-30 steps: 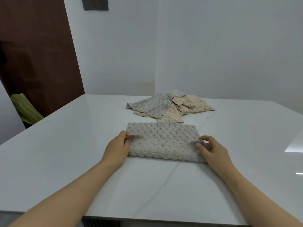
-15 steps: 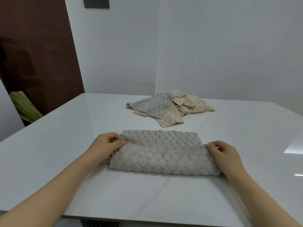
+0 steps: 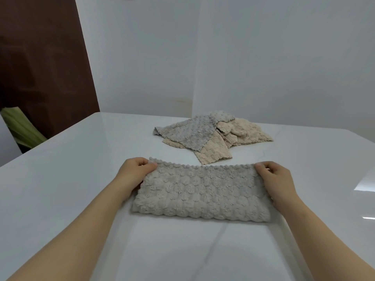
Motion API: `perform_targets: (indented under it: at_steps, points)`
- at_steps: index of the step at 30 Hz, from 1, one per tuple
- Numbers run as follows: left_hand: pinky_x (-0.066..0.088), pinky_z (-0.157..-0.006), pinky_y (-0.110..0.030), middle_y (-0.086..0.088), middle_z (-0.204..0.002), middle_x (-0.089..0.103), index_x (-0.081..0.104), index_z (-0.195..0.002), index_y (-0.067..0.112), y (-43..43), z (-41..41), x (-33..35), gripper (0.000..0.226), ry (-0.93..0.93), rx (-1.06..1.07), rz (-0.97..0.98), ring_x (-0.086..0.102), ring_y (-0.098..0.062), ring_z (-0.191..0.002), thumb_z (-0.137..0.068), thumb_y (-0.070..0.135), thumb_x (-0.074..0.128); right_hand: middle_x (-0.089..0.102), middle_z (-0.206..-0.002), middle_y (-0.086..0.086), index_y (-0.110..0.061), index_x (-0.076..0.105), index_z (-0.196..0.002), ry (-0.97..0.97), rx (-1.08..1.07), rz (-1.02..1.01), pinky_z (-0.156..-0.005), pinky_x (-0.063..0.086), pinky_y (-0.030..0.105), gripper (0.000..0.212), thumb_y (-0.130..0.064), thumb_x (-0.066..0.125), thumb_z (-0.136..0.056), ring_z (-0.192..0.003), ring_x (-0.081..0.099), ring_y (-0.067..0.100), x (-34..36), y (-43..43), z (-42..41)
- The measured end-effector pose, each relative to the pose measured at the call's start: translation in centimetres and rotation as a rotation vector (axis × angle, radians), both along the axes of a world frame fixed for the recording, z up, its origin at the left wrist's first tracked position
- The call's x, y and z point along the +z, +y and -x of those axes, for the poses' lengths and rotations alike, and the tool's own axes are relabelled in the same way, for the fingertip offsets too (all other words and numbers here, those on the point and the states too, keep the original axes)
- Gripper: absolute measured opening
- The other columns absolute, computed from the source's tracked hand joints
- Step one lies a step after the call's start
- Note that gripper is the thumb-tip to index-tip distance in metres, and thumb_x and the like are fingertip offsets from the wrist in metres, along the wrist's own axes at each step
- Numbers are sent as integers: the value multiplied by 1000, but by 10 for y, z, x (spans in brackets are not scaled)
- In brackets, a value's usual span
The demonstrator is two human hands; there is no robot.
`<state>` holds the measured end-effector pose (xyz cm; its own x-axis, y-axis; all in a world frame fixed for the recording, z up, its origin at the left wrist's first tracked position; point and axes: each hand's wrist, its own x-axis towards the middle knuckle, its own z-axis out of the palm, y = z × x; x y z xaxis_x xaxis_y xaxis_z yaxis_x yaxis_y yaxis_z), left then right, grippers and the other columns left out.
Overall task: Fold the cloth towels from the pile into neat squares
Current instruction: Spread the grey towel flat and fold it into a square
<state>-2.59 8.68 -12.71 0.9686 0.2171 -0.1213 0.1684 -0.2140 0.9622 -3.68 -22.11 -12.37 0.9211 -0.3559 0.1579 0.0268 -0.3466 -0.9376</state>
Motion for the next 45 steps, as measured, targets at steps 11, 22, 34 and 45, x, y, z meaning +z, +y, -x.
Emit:
perform_targets:
  at_steps: [11, 22, 34, 45]
  points:
    - [37, -58, -21, 9, -71, 58, 60, -81, 23, -5, -13, -13, 4, -100, 74, -656, 52, -10, -70, -83, 26, 61, 64, -80, -3, -19, 64, -83, 23, -16, 264, -73, 38, 29, 13, -22, 54, -91, -83, 56, 18, -18, 2, -13]
    - [36, -67, -26, 8, -93, 54, 60, -110, 31, -8, -16, -16, 22, -71, -2, -812, 53, -14, -90, -91, 37, 49, 64, -92, 1, -27, 60, -95, 123, 3, 498, -89, 39, 38, 9, -31, 54, -90, -112, 50, 29, -23, 0, -22]
    - [37, -64, -25, 5, -83, 54, 51, -94, 23, -12, -4, -15, 2, -223, -8, -492, 51, -15, -81, -94, 24, 49, 56, -77, -2, -20, 51, -84, 101, 83, 476, -71, 37, 32, 12, -28, 57, -90, -83, 52, 23, -17, 2, -15]
    - [45, -76, -30, 0, -80, 60, 62, -75, 21, -12, -11, -12, 19, -229, 121, 73, 54, -15, -79, -92, 14, 55, 61, -80, -10, -29, 61, -74, -134, 48, 74, -70, 40, 22, 23, -11, 60, -88, -77, 54, 13, -6, -1, -10]
